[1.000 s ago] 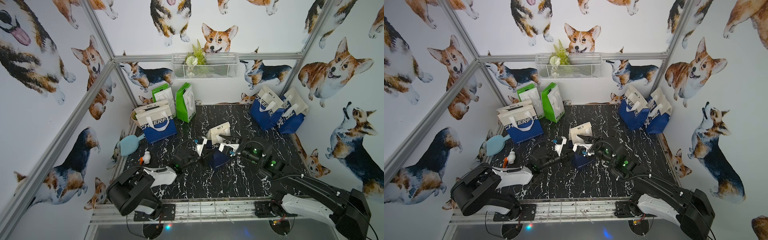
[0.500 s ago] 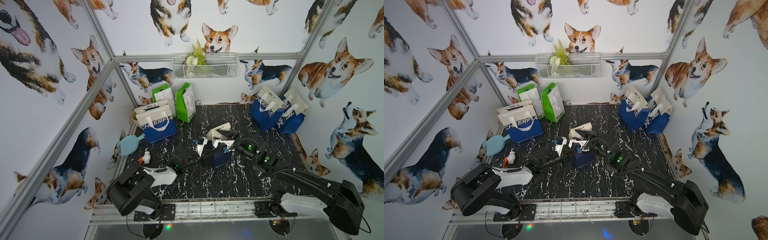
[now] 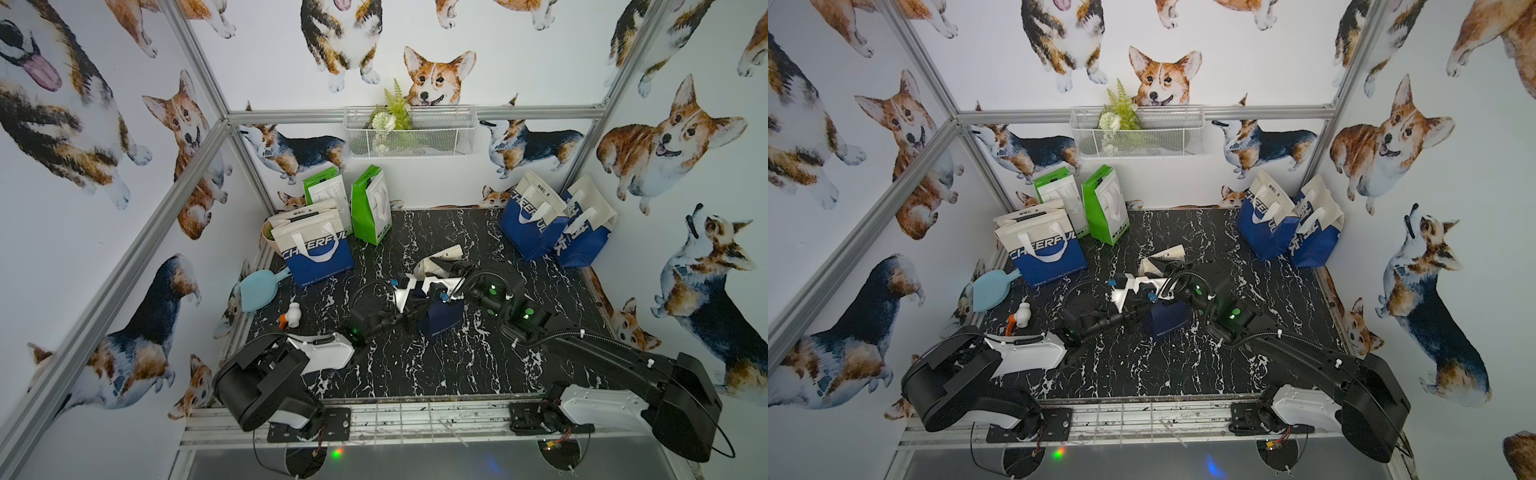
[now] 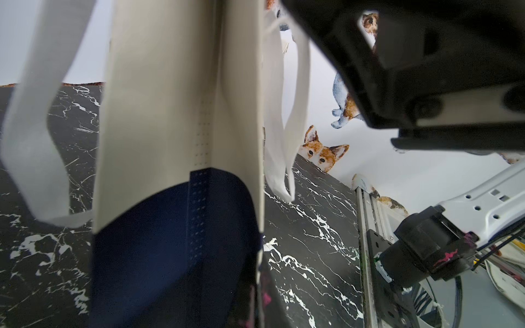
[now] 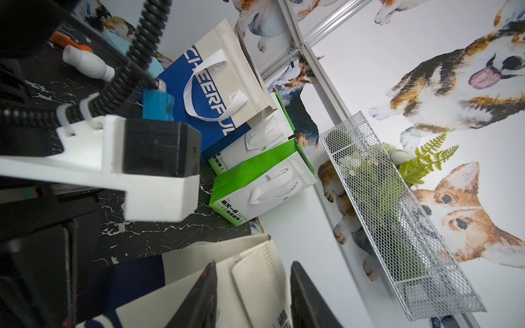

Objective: Open the takeout bag
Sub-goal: Open the takeout bag at the center of the board.

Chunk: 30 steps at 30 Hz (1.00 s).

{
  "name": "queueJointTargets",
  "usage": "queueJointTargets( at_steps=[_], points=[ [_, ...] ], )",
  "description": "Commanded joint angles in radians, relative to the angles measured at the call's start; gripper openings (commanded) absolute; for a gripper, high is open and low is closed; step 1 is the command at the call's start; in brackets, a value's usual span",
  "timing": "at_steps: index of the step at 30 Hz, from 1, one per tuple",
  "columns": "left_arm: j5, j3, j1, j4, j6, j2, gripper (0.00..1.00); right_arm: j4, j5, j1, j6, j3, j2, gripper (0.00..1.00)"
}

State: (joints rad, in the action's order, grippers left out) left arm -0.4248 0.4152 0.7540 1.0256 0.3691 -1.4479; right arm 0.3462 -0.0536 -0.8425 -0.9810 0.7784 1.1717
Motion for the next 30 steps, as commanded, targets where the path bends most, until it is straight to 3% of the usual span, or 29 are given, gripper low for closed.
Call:
queueJointTargets(
  at_steps=[1,10,19,24,27,30],
  points=[
    [-0.006,0.007,0.001,0.042,-0.018,0.011,0.00,0.046,0.047,0.000,-0.038,0.005,0.012,0.44],
    [-0.003,0.010,0.002,0.034,-0.024,0.012,0.00,0.103,0.103,-0.001,-0.019,0.017,0.027,0.44],
    [-0.002,0.011,0.007,0.021,-0.036,0.018,0.00,0.071,0.092,0.000,0.002,0.031,0.019,0.16],
    [0.000,0.015,0.008,0.017,-0.036,0.012,0.00,0.029,0.078,0.000,0.005,0.036,0.020,0.12],
    [0.001,0.015,0.008,0.011,-0.040,0.015,0.00,0.023,0.090,0.000,-0.001,0.040,0.024,0.00],
    [0.006,0.015,0.011,0.004,-0.045,0.021,0.00,0.019,0.116,0.000,0.005,0.051,0.023,0.00]
  ],
)
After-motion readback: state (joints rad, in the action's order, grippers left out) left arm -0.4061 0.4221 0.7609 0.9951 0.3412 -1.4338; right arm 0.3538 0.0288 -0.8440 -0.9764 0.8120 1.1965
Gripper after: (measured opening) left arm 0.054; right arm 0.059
